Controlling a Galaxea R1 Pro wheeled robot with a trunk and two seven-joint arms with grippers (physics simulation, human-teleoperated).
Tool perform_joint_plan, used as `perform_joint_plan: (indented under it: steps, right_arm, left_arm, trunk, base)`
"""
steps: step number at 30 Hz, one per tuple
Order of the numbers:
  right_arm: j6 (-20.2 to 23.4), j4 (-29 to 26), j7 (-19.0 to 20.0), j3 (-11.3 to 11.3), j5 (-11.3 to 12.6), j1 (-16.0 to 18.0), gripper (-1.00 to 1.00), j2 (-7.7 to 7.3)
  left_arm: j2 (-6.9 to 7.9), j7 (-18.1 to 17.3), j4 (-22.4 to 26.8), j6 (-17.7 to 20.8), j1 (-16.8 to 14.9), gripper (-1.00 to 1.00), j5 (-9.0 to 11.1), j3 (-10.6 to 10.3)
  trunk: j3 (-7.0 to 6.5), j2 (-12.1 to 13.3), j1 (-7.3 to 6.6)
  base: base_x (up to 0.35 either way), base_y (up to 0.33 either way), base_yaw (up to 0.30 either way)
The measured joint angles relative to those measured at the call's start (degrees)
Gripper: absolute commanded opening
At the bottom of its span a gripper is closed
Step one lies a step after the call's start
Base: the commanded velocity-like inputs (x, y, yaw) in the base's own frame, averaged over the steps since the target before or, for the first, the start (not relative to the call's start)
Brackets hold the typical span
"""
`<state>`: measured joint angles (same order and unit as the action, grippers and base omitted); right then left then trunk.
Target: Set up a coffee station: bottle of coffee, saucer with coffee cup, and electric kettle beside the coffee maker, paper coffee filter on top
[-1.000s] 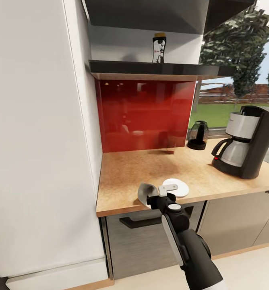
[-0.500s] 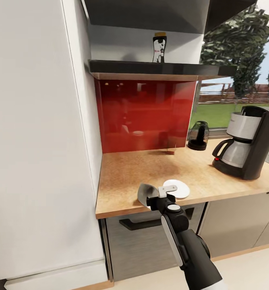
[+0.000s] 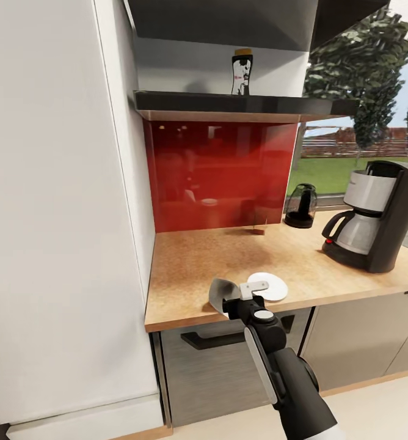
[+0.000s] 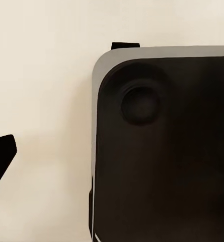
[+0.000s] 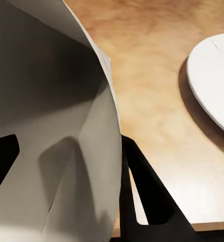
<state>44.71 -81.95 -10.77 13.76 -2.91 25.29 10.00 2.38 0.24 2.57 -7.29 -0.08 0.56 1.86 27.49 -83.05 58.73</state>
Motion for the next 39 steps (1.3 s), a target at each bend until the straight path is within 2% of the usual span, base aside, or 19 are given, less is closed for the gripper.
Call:
perform_joint_plan:
  steps: [39]
  right_arm:
    - [-0.01,0.11,-0.03,-0.01,-0.15,0.0,-1.0,0.0]
  left_arm:
    - [0.01,-0.03,-0.05,-0.14,0.08,1.0,-0.05,0.0]
  trunk:
    - [0.0,0.0,0.01]
  base:
    - [-0.007,0.0,0.0]
